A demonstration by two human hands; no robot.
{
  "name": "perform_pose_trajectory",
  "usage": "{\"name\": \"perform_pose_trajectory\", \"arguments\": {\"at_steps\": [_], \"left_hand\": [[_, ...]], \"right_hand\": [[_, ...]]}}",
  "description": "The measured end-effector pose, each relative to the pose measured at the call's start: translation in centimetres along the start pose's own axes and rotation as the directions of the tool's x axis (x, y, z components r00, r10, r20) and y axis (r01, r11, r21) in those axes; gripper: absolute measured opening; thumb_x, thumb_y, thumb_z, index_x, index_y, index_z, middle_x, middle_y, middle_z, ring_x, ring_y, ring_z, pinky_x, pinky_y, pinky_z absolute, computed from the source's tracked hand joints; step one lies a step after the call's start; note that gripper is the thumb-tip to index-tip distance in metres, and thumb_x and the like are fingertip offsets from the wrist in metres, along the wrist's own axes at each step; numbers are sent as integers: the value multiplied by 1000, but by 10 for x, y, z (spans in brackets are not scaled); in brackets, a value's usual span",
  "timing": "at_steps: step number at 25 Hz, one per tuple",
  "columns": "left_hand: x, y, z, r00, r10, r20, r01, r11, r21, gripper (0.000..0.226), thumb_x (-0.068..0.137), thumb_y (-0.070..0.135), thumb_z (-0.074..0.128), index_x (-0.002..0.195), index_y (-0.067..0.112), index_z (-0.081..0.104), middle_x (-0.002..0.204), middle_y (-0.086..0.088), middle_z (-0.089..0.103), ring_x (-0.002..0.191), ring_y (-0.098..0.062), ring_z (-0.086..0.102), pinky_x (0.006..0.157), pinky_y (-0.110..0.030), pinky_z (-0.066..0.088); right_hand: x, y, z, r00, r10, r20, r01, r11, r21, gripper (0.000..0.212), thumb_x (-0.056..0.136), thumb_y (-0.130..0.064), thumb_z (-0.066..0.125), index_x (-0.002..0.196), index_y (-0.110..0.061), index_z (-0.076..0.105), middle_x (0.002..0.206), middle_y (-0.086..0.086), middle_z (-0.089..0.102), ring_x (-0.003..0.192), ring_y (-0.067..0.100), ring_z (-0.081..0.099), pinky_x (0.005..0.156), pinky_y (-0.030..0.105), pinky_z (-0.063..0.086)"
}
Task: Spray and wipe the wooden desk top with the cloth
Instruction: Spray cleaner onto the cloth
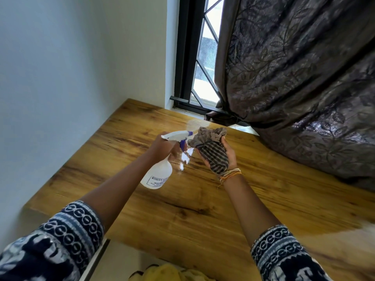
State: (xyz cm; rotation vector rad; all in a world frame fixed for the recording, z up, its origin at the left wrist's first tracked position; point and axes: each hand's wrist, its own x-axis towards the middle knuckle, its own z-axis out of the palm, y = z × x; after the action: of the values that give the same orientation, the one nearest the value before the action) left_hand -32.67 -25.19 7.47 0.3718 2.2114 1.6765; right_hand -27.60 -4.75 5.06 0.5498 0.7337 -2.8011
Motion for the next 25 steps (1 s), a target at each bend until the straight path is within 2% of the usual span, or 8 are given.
{"name": "perform_pose_trajectory", "arguments": {"at_steps": [3,10,15,17,19,21,23,25], "left_hand": [[7,-7,-16,990,121,-70,-127,988,-86,25,85,-5,55,99,9,71,92,-9,74,73,-29,67,68,-39,55],[14,-24,-48,970,178,-168,-179,984,7,29,90,4,64,117,11,67,112,-4,71,106,-10,67,95,-24,48],[6,-44,-42,949,91,-301,-28,978,208,43,82,31,76,116,10,62,105,-1,66,96,-15,60,77,-20,42],[0,-55,-34,850,132,-510,29,955,296,58,71,50,80,104,7,61,96,-4,64,89,-18,60,68,-18,43],[-14,-60,-15,667,139,-732,153,936,318,71,60,65,79,97,8,57,96,-6,62,92,-21,58,72,-26,47],[-35,-56,19,522,114,-845,254,925,282,70,64,57,81,102,6,53,106,-11,57,101,-26,52,80,-32,44],[-52,-51,52,488,122,-864,255,927,275,64,70,46,82,104,3,49,111,-15,53,104,-31,49,83,-36,44],[-58,-52,78,539,166,-826,198,928,315,51,75,40,80,97,7,49,101,-11,52,94,-27,51,76,-33,45]], "right_hand": [[5,1,1,1000,-7,5,7,1000,0,60,96,-47,51,139,-4,49,140,23,51,119,38,54,89,52,54],[12,7,7,1000,-8,21,8,1000,-1,52,97,-45,50,126,-3,57,124,24,62,111,38,59,89,50,54],[9,8,1,1000,6,-6,-6,1000,-10,60,96,-45,52,140,-4,48,138,23,53,115,39,57,91,52,53],[1,7,-5,1000,22,-1,-22,1000,-14,62,96,-46,51,141,-3,46,138,23,53,115,39,57,88,53,54],[-9,4,-15,1000,29,11,-29,1000,6,60,96,-46,50,138,-2,47,134,24,55,118,39,55,87,54,53],[-20,-2,-28,999,43,15,-43,999,28,58,96,-44,52,136,-2,49,137,24,53,128,40,49,93,57,48],[-25,-8,-36,998,60,8,-61,998,30,59,95,-43,52,137,-2,48,141,24,50,132,40,45,101,54,45],[-28,-17,-43,996,84,-3,-84,996,17,59,96,-44,51,137,-1,48,140,24,50,131,40,45,107,52,40]]}}
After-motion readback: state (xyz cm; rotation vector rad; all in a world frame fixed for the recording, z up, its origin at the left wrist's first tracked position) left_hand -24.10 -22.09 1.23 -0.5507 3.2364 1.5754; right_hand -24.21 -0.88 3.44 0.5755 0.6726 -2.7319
